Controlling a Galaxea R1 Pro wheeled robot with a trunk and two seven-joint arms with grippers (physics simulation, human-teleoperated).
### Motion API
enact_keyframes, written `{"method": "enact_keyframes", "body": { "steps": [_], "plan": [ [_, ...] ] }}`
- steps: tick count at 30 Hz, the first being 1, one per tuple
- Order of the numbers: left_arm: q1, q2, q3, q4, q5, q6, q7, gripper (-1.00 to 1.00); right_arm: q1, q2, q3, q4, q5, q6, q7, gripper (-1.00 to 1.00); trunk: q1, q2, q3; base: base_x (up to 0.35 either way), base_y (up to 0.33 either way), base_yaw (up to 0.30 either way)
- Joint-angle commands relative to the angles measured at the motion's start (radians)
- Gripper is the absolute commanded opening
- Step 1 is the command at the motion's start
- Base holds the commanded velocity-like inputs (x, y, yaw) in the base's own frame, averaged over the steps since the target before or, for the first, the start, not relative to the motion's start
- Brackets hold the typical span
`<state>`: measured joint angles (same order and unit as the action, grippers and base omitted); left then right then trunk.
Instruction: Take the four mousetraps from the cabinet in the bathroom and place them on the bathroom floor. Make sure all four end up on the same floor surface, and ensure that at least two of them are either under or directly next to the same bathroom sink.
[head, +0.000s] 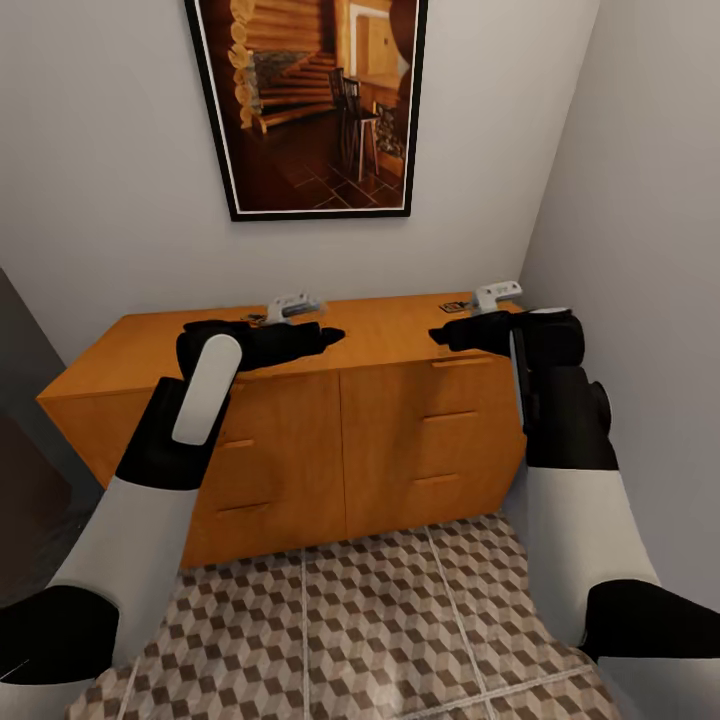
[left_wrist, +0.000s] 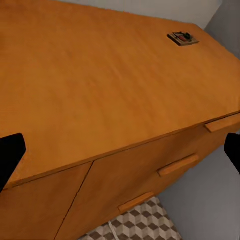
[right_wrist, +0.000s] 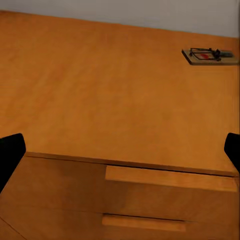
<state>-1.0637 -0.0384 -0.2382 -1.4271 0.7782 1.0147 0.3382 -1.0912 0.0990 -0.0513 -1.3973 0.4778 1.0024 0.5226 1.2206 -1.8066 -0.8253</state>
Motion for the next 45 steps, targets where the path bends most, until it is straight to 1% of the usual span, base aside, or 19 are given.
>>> {"method": "enact_keyframes", "body": {
  "steps": [1,5,8,10,11,15,16,21,22,24,26,29,31,32,34,36,39,43,45],
  "plan": [
    [-0.004,0.012,0.002,0.000,0.010,0.002,0.014,1.00,-0.006,0.001,-0.002,0.006,0.013,0.002,0.008,1.00,0.000,0.000,-0.001,0.000,0.000,0.000],
    [-0.007,0.053,0.012,0.001,0.007,-0.001,0.047,1.00,-0.015,0.004,-0.002,0.012,0.020,0.002,-0.017,1.00,0.000,0.000,-0.001,0.000,0.000,0.000],
    [-0.012,0.086,0.031,0.002,0.005,-0.004,0.113,1.00,-0.022,0.021,-0.001,0.013,0.018,0.001,-0.091,1.00,0.000,0.000,-0.001,0.000,0.000,0.000],
    [-0.017,0.097,0.040,0.002,0.004,-0.004,0.141,1.00,-0.028,0.030,-0.001,0.014,0.016,0.001,-0.132,1.00,0.000,0.000,-0.001,0.000,0.000,0.000],
    [-0.025,0.105,0.047,0.002,0.003,-0.005,0.166,1.00,-0.034,0.037,-0.001,0.016,0.015,-0.001,-0.178,1.00,0.000,0.000,-0.001,0.000,0.000,0.000],
    [-0.045,0.113,0.054,0.006,0.002,-0.007,0.213,1.00,-0.041,0.048,0.004,0.020,0.014,-0.005,-0.279,1.00,0.000,0.000,-0.001,0.000,0.000,0.000],
    [-0.053,0.115,0.056,0.014,-0.001,-0.009,0.239,1.00,-0.043,0.052,0.015,0.023,0.011,-0.007,-0.329,1.00,0.000,0.000,-0.001,0.000,0.000,0.000],
    [-0.064,0.118,0.060,0.070,-0.011,-0.012,0.321,1.00,-0.043,0.058,0.058,0.055,-0.009,-0.020,-0.450,1.00,0.000,0.000,-0.001,0.000,0.000,0.000],
    [-0.066,0.120,0.060,0.100,-0.013,-0.013,0.338,1.00,-0.043,0.059,0.065,0.077,-0.021,-0.035,-0.483,1.00,0.000,0.000,-0.001,0.000,0.000,0.000],
    [-0.071,0.122,0.061,0.137,-0.016,-0.014,0.349,1.00,-0.043,0.059,0.070,0.108,-0.037,-0.059,-0.515,1.00,0.000,0.000,-0.001,0.000,0.000,0.000],
    [-0.088,0.124,0.061,0.200,-0.026,-0.018,0.360,1.00,-0.043,0.059,0.074,0.165,-0.062,-0.111,-0.564,1.00,0.000,0.000,-0.001,0.000,0.000,0.000],
    [-0.136,0.129,0.061,0.303,-0.056,-0.021,0.365,1.00,-0.042,0.060,0.078,0.265,-0.106,-0.215,-0.667,1.00,0.000,0.000,-0.001,0.000,0.000,0.000],
    [-0.156,0.130,0.060,0.339,-0.068,-0.021,0.366,1.00,-0.043,0.060,0.079,0.302,-0.123,-0.256,-0.713,1.00,0.000,0.000,-0.001,0.000,0.000,0.000],
    [-0.172,0.132,0.058,0.371,-0.076,-0.022,0.367,1.00,-0.043,0.060,0.083,0.339,-0.140,-0.298,-0.755,1.00,0.000,0.000,-0.001,0.000,0.000,0.000],
    [-0.191,0.133,0.056,0.405,-0.084,-0.022,0.367,1.00,-0.045,0.060,0.093,0.398,-0.165,-0.355,-0.798,1.00,0.000,0.000,-0.001,0.000,0.000,0.000],
    [-0.200,0.135,0.056,0.420,-0.089,-0.022,0.367,1.00,-0.048,0.060,0.104,0.433,-0.180,-0.386,-0.815,1.00,0.000,0.000,-0.001,0.000,0.000,0.000],
    [-0.214,0.143,0.056,0.436,-0.113,-0.023,0.368,1.00,-0.062,0.060,0.138,0.475,-0.210,-0.429,-0.834,1.00,0.000,0.000,-0.001,0.000,0.000,0.000],
    [-0.235,0.149,0.056,0.436,-0.156,-0.023,0.367,1.00,-0.067,0.061,0.166,0.451,-0.242,-0.440,-0.839,1.00,0.000,0.000,-0.001,0.000,0.000,0.000],
    [-0.254,0.150,0.056,0.436,-0.178,-0.023,0.366,1.00,-0.068,0.059,0.182,0.417,-0.281,-0.441,-0.840,1.00,0.000,0.000,-0.001,0.000,0.000,0.000]
  ]
}}
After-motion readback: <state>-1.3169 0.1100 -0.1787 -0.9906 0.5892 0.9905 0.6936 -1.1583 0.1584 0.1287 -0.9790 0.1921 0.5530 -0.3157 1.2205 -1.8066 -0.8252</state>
